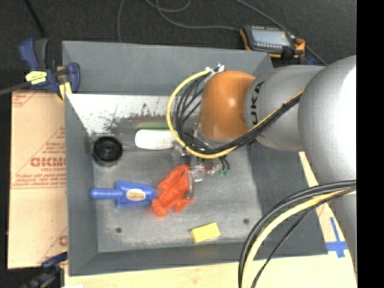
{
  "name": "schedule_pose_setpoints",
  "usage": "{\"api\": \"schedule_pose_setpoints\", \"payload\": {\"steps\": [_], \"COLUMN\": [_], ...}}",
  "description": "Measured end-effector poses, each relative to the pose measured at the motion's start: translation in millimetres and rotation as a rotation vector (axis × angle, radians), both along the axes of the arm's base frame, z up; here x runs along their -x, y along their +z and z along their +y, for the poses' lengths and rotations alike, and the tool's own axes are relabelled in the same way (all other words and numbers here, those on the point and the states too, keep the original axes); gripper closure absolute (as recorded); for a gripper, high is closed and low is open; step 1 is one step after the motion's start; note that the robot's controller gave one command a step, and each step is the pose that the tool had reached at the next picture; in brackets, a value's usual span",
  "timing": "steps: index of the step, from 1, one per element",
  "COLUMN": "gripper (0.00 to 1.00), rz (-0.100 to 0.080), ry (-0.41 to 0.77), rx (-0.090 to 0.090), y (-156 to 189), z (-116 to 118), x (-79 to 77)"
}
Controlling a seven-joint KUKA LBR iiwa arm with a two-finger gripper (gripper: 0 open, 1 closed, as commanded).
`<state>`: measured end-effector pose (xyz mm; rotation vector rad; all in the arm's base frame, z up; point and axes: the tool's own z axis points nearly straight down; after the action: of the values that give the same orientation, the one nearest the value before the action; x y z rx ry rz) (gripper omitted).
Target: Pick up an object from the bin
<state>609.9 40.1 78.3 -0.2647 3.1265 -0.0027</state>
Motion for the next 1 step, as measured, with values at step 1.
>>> {"api": "schedule_pose_setpoints", "payload": {"steps": [1], "gripper": [0.0], "rz": [-0.004], "ry": [0.16], "rx": [-0.002], "y": [-1.7], "z": [-17.4], "x": [32.4]}}
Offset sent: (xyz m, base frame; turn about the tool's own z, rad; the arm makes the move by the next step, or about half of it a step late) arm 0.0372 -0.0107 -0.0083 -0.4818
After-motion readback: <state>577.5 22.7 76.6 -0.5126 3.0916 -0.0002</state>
